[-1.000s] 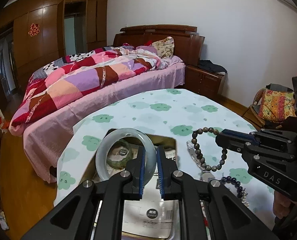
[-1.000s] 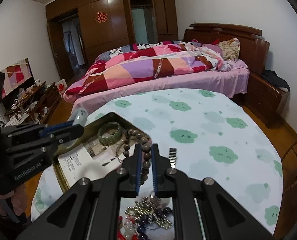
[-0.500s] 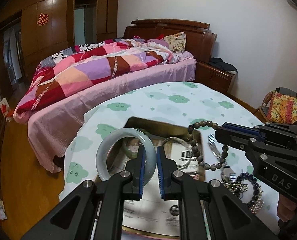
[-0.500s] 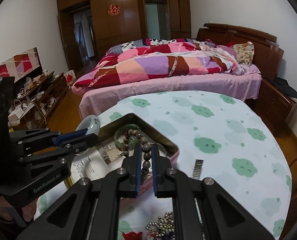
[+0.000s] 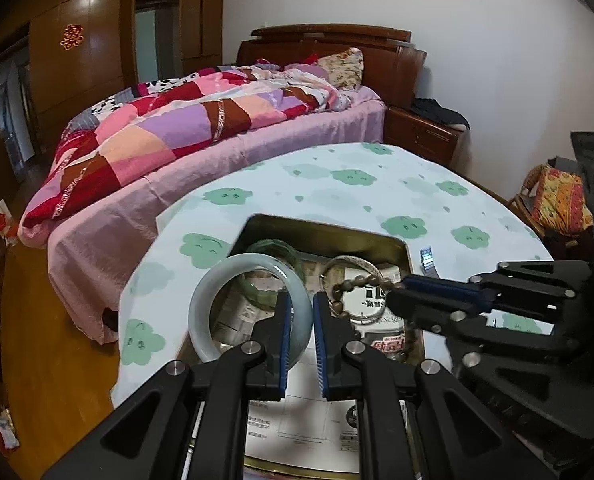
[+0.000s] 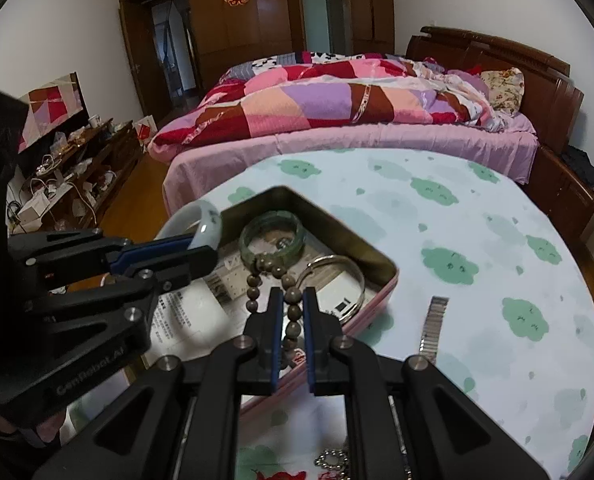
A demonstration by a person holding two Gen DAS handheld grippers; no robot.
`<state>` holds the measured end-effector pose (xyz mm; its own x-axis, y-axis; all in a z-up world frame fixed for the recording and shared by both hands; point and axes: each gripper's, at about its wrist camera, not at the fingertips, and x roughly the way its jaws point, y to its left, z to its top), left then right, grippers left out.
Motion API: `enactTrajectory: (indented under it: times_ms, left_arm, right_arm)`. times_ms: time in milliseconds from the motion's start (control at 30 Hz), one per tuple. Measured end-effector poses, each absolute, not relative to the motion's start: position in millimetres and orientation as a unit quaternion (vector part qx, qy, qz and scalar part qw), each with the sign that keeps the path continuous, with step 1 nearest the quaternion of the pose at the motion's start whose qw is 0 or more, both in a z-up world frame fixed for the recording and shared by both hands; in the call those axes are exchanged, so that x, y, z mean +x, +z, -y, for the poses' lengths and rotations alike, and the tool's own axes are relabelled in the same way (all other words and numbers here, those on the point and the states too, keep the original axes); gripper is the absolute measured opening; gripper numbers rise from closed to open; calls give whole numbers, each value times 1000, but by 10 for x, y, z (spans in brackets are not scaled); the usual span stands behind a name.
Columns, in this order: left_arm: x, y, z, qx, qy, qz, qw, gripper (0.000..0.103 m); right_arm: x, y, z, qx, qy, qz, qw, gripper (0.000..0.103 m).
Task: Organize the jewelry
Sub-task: 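Lower both items into the tin box and open both tools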
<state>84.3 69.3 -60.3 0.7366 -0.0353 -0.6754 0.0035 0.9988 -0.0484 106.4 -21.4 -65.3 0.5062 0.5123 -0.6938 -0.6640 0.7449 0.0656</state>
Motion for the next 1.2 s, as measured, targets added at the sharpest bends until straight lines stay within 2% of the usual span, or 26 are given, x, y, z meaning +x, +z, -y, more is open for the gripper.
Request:
enactTrajectory:
  times_ms: [733, 900, 1000, 1033, 1167, 1200]
  left_arm:
    - [998, -880, -735, -22, -11, -407, 913, 12]
    - [996, -863, -742, -14, 5, -402, 916, 12]
    - [989, -862, -787, -22, 7, -402, 915, 13]
    - [985, -863, -794, -23, 10, -402, 915, 15]
    - [972, -854, -809, -23, 23, -399, 916, 38]
    - [968, -846, -821, -25, 25, -398, 917, 40]
  right_arm:
    - [1099, -852, 107, -131, 331, -381, 853, 12]
    - [1096, -871, 95, -130, 332, -376, 855, 16]
    - [1078, -864, 100, -125, 337, -372, 856, 23]
    - [1078, -864, 100, -127, 335, -371, 857, 23]
    - [1052, -842, 107, -128, 331, -362, 862, 30]
    - [1052, -835, 120, -126, 330, -361, 863, 31]
